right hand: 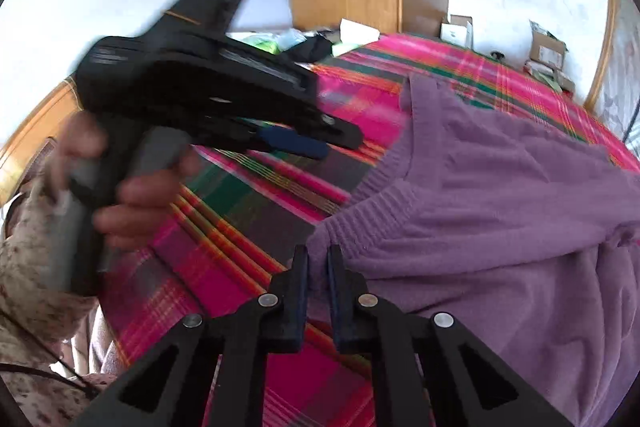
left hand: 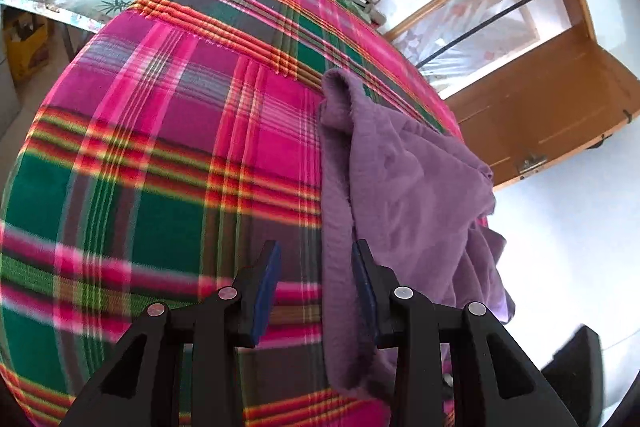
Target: Fold clothes
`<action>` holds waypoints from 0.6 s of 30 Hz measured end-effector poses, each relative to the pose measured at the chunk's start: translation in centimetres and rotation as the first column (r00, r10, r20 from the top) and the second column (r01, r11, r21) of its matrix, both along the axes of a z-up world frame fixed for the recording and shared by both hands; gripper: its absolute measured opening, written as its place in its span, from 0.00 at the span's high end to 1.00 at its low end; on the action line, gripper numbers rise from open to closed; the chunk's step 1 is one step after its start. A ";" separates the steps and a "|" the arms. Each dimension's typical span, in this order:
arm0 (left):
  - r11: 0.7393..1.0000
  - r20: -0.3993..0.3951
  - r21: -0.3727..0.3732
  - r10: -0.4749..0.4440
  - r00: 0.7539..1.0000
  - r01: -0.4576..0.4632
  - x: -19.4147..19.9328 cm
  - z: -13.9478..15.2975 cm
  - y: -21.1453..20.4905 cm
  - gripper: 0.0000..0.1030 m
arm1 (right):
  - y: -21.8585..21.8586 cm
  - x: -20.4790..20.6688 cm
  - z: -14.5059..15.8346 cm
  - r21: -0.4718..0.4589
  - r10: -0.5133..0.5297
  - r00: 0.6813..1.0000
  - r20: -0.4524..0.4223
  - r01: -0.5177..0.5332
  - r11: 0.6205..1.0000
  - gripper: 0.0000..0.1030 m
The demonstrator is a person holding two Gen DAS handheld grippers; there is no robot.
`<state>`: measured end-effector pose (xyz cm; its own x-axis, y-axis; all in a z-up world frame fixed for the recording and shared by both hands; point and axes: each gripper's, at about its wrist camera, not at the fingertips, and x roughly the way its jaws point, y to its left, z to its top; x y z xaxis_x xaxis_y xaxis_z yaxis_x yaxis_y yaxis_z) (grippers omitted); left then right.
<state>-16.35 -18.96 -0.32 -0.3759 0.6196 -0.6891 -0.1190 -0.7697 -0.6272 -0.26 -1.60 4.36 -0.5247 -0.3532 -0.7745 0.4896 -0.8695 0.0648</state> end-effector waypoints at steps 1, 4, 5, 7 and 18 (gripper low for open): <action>1.000 0.012 0.006 0.000 1.000 -0.001 -0.6 -0.2 0.1 0.63 | 0.0 0.0 0.0 0.002 0.006 1.000 0.003 -0.006 1.000 0.91; 0.999 0.045 0.038 0.019 0.999 -0.020 -2.4 -0.6 0.2 0.63 | 0.9 -0.3 -0.3 -0.053 -0.018 0.999 0.034 0.020 0.998 0.91; 0.998 0.038 0.048 0.025 0.999 -0.027 -2.7 -0.5 0.2 0.63 | 1.6 -0.3 0.0 -0.096 -0.031 0.999 0.027 0.033 0.995 0.91; 0.998 0.037 0.053 0.024 0.999 -0.026 -3.7 -0.3 0.6 0.63 | 2.8 -0.1 0.9 -0.168 -0.049 0.999 -0.002 0.048 0.985 0.91; 0.975 0.156 0.218 0.006 0.988 -0.041 -10.1 -1.2 3.2 0.63 | 6.1 0.5 2.6 -0.358 -0.057 0.997 -0.045 0.037 0.933 0.91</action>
<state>-26.43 -15.74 -1.52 -0.2926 0.7546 -0.5873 0.0080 -0.6122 -0.7906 0.25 4.47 6.92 -0.5848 -0.5748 -0.5725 0.4605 -0.8162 0.3491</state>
